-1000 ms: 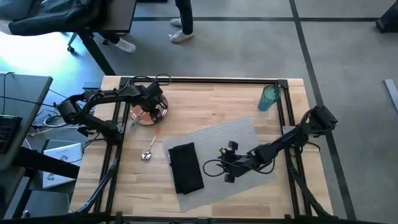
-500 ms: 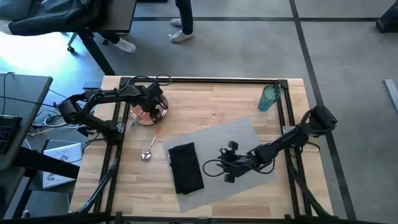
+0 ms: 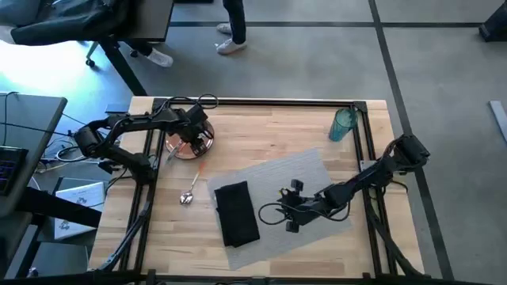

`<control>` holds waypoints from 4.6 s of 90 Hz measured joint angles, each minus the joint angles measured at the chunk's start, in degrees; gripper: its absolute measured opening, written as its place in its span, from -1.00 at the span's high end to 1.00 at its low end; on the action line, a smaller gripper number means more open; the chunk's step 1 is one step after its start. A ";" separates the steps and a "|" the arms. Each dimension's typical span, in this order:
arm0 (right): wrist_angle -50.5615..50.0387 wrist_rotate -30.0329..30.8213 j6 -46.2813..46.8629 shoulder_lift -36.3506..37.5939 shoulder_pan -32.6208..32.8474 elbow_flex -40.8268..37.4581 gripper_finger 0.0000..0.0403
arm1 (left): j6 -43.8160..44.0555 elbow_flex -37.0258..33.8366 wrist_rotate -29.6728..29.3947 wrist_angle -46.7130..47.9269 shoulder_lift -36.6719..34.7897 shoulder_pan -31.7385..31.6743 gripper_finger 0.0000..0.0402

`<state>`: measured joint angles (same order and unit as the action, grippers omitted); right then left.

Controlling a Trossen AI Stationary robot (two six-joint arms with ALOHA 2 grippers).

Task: Set table place
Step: Put the orange fork on the black napkin

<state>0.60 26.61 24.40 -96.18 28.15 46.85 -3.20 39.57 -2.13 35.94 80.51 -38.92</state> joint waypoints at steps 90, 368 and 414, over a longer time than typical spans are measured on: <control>-0.02 0.02 -0.02 0.00 -0.01 0.00 0.38 | 0.09 0.00 -5.62 -1.43 0.00 -4.45 0.15; -0.79 0.00 0.17 0.00 0.01 0.02 0.38 | 11.13 -0.09 -8.60 3.59 -11.65 7.46 1.00; -0.80 -0.27 0.61 0.00 0.01 0.02 0.38 | 31.62 0.00 -9.44 3.27 -13.24 29.16 1.00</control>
<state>-0.20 26.34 25.02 -96.18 28.16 46.87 28.42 39.57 -11.57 39.21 67.27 -9.76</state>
